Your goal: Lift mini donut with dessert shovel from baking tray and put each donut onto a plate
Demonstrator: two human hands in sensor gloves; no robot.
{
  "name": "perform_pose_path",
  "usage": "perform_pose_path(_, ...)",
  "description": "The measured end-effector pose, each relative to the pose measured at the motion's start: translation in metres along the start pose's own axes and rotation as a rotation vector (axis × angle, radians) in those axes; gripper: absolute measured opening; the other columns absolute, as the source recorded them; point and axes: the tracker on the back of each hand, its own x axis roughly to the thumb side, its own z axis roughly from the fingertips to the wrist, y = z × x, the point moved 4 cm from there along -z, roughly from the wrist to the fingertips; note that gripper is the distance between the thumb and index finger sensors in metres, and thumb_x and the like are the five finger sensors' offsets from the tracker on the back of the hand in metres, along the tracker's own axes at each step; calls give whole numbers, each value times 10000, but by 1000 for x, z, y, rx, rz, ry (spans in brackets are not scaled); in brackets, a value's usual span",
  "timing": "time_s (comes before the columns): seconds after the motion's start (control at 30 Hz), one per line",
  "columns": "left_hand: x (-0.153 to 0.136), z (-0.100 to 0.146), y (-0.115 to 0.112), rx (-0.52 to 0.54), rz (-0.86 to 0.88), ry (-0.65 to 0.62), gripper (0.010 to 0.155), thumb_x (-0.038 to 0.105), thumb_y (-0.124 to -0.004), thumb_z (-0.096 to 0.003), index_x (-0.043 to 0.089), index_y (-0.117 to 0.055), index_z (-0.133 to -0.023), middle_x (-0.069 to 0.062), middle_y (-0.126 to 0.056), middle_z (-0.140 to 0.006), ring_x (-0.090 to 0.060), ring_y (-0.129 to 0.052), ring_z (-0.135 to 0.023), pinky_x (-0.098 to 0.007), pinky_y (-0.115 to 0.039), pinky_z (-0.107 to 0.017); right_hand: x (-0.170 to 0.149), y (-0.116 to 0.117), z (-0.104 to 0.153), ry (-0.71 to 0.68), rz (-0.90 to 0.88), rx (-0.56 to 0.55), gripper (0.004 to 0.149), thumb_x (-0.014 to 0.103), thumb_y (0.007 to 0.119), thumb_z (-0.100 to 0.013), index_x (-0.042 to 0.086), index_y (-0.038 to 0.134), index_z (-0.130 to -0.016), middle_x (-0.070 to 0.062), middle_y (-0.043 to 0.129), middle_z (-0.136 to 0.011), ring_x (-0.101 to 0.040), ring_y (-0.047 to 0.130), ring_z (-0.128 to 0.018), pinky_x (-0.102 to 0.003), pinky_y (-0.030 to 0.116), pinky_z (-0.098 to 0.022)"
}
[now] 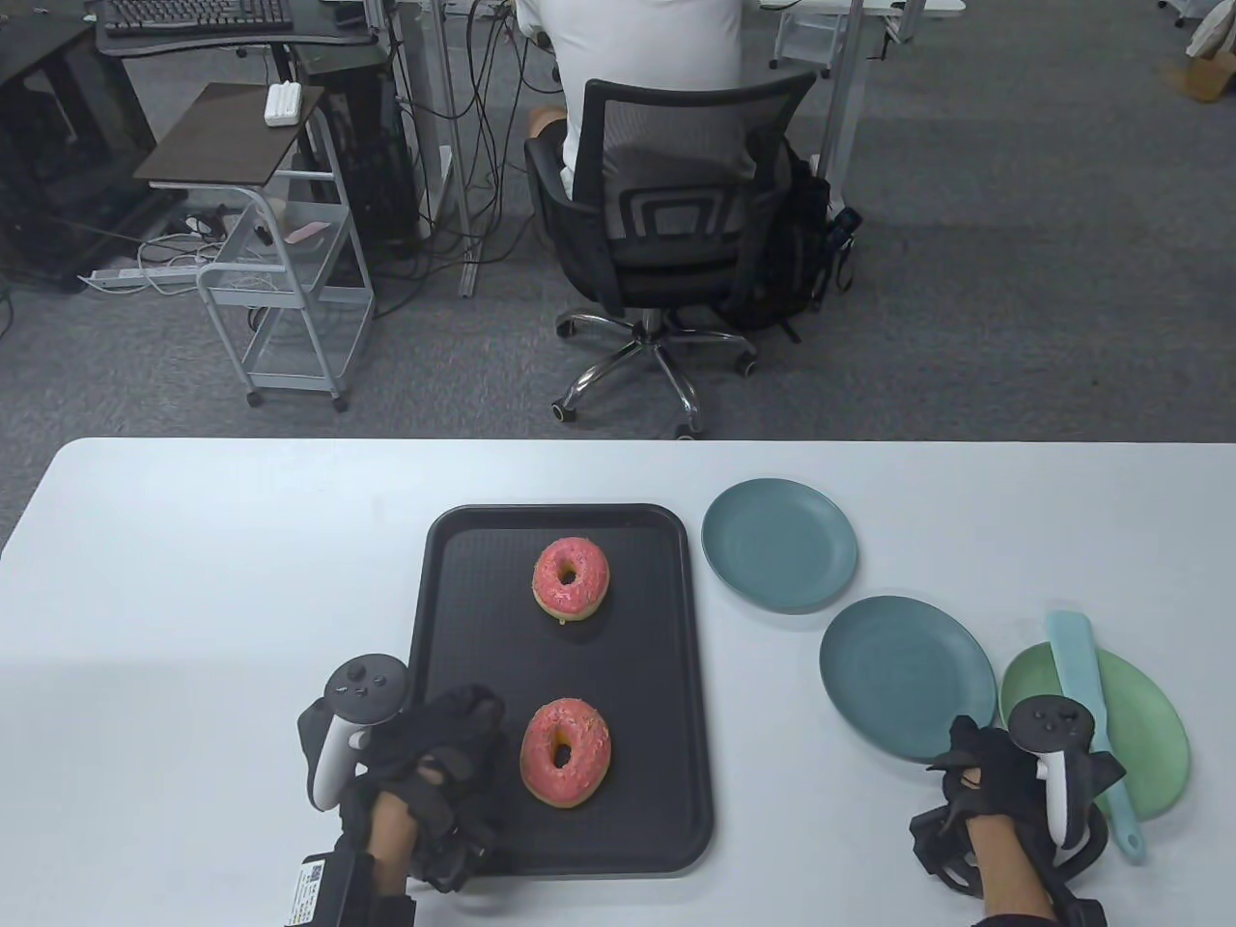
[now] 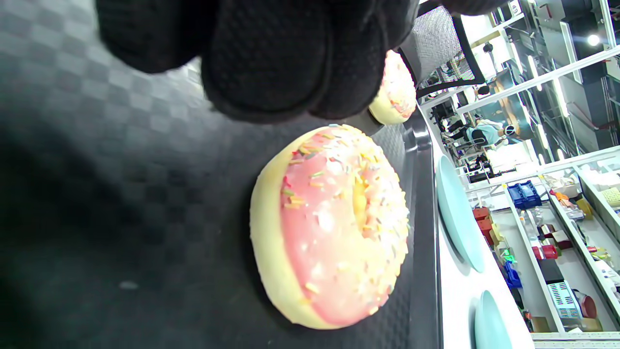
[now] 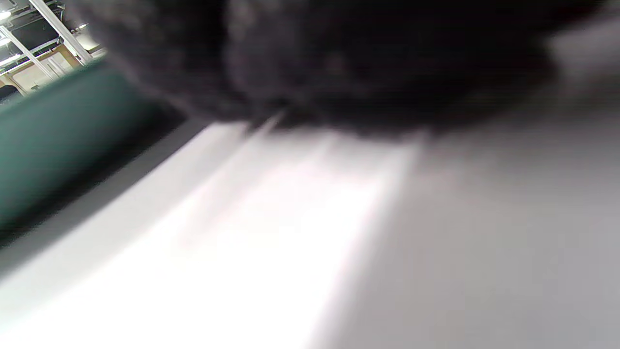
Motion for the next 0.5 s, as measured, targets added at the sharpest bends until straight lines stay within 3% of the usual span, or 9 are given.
perform_pose_path(0.33,-1,2,2,8,3,6,506,488,-693,-421,254,-667,-868,11,-950,-688,-250,-1037,-442,-446,-846,-420,-1,0,0,-18,7,25,463,533,697,-454,124,904,-513,31,995,-216,-174,976,-54,-365,860,-58)
perform_pose_path(0.5,-3,7,14,59,56,2,552,540,-684,-420,290,-606,-906,20,-878,-777,-230,-991,-545,-444,-808,-487,3,1,2,-50,16,71,540,592,679,-441,110,898,-548,-4,1008,-266,-207,986,-109,-394,867,-107)
